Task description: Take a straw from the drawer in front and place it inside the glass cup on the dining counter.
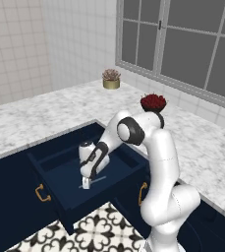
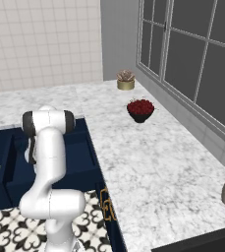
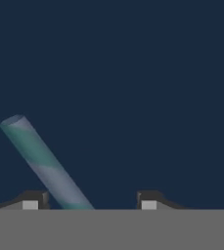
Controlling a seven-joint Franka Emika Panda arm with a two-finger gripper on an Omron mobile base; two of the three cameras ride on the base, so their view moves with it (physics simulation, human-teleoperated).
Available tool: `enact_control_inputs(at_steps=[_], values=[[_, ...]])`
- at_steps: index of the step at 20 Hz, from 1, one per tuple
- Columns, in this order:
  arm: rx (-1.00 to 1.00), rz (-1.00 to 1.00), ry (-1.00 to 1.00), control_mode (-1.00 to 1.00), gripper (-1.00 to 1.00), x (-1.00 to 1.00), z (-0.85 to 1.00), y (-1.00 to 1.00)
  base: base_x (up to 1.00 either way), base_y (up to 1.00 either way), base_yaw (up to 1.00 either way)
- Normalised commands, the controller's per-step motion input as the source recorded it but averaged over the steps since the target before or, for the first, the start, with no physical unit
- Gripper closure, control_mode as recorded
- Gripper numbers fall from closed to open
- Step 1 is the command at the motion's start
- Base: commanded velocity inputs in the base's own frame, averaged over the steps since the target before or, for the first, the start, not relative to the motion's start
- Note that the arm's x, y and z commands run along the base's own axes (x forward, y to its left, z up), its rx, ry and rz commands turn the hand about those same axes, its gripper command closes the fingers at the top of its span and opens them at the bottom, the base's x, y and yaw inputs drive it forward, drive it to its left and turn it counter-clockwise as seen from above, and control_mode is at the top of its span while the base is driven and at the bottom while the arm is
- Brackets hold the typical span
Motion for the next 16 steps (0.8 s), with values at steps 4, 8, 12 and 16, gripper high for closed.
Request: enact_control_inputs(at_steps=[4, 8, 12, 16], values=[[0.00, 0.10, -0.02, -1.00, -1.00, 0.09, -0.38, 0.00, 0.00, 0.00, 0.00], [-0.04, 0.05, -0.10, -1.00, 1.00, -0.04, -0.44, 0.01, 0.00, 0.00, 0.00], [-0.03, 0.01, -0.20, -1.00, 1.00, -0.22, -0.29, 0.00, 0.00, 0.00, 0.00], [-0.01, 0.00, -0.20, -1.00, 1.00, -0.12, -0.22, 0.00, 0.00, 0.00, 0.00]])
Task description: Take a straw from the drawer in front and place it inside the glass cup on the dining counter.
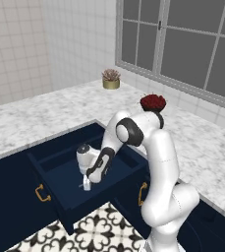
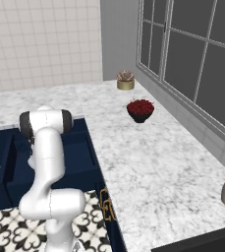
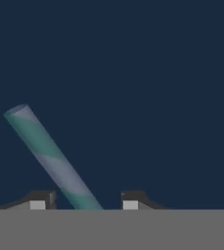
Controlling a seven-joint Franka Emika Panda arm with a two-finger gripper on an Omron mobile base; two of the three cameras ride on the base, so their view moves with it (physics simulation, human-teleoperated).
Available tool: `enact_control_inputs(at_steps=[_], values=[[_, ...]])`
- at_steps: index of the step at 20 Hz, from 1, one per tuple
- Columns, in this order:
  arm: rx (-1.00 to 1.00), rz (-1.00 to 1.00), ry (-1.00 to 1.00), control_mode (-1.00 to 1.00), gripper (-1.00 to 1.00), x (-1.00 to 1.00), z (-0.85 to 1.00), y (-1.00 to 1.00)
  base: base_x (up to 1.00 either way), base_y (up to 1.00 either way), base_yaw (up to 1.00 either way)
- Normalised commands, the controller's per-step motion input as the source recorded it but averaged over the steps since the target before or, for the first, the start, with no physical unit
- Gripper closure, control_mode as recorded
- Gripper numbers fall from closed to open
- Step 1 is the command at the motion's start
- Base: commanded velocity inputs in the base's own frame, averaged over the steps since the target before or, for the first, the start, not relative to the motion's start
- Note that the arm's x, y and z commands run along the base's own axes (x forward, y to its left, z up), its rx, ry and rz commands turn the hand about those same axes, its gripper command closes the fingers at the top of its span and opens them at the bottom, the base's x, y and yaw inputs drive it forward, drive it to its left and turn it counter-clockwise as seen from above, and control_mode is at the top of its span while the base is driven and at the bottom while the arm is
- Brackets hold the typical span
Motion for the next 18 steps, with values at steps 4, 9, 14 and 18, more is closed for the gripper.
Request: enact_control_inputs(at_steps=[4, 9, 14, 18], values=[[0.00, 0.00, -0.01, -1.00, 1.00, 0.03, -0.12, 0.00, 0.00, 0.00, 0.00], [0.05, 0.00, 0.09, -1.00, 1.00, 0.21, 0.00, 0.00, 0.00, 0.00, 0.00], [0.07, 0.00, 0.01, -1.00, 1.00, 0.02, 0.32, 0.00, 0.00, 0.00, 0.00], [0.05, -0.05, -0.06, -1.00, 1.00, -0.02, 0.93, 0.00, 0.00, 0.00, 0.00]])
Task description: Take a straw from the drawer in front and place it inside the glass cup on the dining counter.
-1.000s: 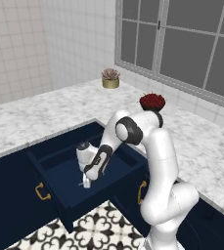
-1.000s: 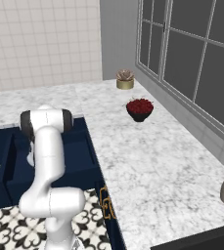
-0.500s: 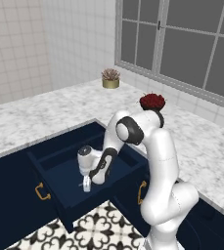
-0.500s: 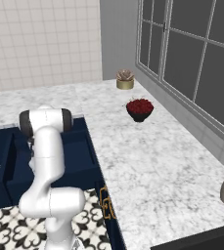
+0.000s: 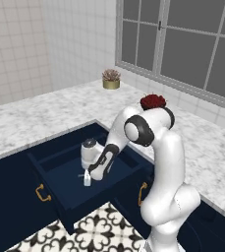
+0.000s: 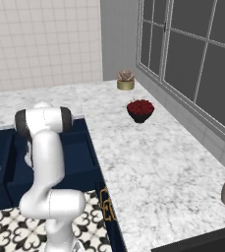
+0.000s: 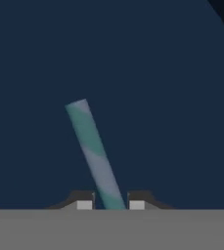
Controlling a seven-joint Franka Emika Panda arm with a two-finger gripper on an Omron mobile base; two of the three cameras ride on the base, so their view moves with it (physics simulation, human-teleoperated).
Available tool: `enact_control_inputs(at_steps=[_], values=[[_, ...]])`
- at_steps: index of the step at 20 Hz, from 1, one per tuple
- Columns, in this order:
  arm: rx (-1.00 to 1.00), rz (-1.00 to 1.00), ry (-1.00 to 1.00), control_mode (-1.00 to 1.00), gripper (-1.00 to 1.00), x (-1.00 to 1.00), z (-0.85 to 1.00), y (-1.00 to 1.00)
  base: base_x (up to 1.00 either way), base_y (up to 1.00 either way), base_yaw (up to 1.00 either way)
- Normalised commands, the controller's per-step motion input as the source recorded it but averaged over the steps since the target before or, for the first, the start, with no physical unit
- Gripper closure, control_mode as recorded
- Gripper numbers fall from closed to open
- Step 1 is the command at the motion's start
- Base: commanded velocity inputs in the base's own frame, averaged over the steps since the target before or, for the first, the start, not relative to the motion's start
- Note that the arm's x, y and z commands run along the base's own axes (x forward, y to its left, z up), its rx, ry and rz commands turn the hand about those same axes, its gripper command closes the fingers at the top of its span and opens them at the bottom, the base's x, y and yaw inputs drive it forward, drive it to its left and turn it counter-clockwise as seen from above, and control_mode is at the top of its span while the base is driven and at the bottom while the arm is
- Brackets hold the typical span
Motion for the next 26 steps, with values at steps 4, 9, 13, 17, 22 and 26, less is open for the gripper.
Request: enact_control_inputs(at_steps=[4, 9, 13, 17, 22, 26], values=[[0.02, -0.09, -0.09, -1.00, 1.00, -0.03, 1.00, 0.00, 0.00, 0.00, 0.00], [0.05, -0.15, -0.01, -1.00, 1.00, -0.07, 1.00, 0.00, 0.00, 0.00, 0.00], [0.13, -0.21, 0.00, -1.00, 1.00, -0.08, 1.00, 0.00, 0.00, 0.00, 0.00], [0.16, -0.25, 0.05, -1.00, 1.00, -0.16, 1.00, -0.19, 0.00, 0.00, 0.00], [0.13, -0.28, 0.01, -1.00, 1.00, -0.47, 1.00, -0.44, 0.00, 0.00, 0.00], [0.04, -0.32, 0.00, -1.00, 1.00, -0.49, 1.00, -0.55, 0.00, 0.00, 0.00]])
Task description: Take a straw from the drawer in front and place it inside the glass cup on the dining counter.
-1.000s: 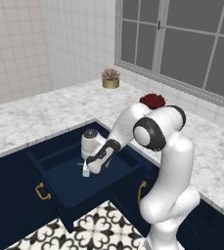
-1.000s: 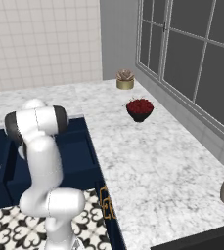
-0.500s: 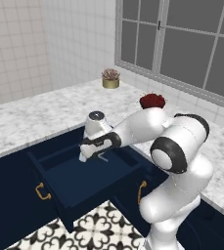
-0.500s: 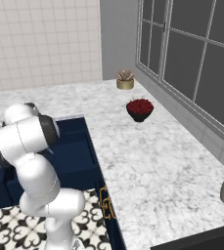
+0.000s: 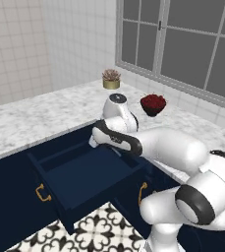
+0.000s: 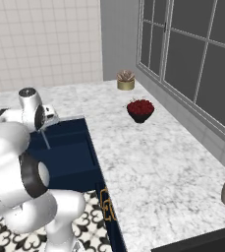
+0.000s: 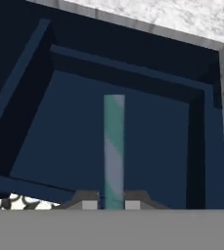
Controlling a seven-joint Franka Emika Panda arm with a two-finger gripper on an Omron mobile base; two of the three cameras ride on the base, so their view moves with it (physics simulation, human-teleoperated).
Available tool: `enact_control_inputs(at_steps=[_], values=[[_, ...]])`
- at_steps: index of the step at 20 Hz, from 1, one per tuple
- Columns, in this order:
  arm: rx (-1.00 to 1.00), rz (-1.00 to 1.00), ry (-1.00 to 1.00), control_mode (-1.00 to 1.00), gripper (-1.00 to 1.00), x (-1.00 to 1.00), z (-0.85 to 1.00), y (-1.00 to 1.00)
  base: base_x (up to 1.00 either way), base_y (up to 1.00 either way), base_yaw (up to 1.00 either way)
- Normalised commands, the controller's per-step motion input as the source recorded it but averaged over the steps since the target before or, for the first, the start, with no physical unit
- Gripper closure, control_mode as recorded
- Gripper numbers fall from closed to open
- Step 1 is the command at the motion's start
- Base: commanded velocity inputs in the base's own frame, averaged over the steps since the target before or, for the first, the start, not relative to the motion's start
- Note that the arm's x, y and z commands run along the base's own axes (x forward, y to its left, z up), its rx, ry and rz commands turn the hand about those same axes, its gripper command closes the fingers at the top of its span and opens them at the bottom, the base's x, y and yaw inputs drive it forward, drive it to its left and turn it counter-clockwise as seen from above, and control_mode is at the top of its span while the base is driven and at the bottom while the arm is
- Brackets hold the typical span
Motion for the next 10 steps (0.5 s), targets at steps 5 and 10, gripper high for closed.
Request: enact_control_inputs(at_steps=[5, 10], values=[[0.01, -0.28, 0.00, -1.00, 1.00, -0.46, 0.96, -0.58, 0.00, 0.00, 0.00], [0.09, -0.19, -0.04, -1.00, 1.00, -0.70, 0.50, -0.65, 0.00, 0.00, 0.00]])
